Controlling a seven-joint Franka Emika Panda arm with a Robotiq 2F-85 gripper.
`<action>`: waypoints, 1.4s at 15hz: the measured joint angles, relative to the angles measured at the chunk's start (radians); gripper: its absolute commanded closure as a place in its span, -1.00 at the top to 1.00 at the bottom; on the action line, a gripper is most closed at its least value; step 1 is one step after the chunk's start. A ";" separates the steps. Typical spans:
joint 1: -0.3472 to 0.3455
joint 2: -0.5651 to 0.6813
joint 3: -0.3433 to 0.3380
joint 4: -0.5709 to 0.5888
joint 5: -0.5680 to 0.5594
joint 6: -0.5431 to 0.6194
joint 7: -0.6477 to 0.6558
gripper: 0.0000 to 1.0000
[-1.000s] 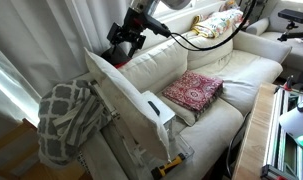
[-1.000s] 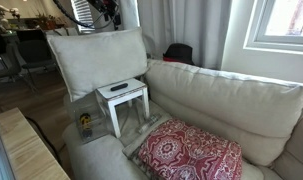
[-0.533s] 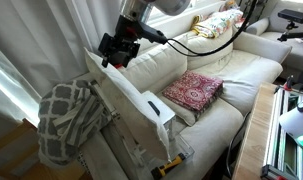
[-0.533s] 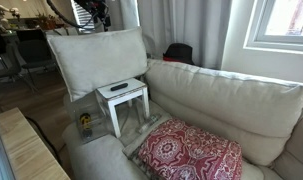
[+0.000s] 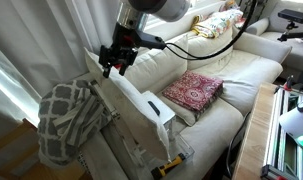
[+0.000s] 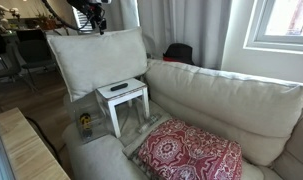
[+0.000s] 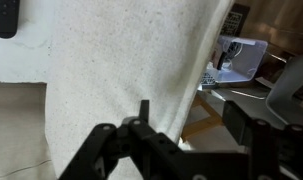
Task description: Put the black remote on the chair, then cover it with a pillow
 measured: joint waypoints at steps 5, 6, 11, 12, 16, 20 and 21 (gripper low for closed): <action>0.036 0.020 -0.022 0.000 -0.056 0.080 0.035 0.46; 0.040 0.023 -0.022 0.000 -0.056 0.098 0.036 0.30; 0.056 0.034 -0.032 -0.001 -0.093 0.132 0.056 -0.55; 0.061 0.036 -0.038 -0.002 -0.108 0.133 0.063 -0.72; 0.084 0.042 -0.073 -0.004 -0.185 0.136 0.100 -1.00; 0.103 0.046 -0.119 -0.009 -0.262 0.136 0.146 -0.97; 0.105 0.045 -0.132 -0.012 -0.279 0.136 0.156 -0.97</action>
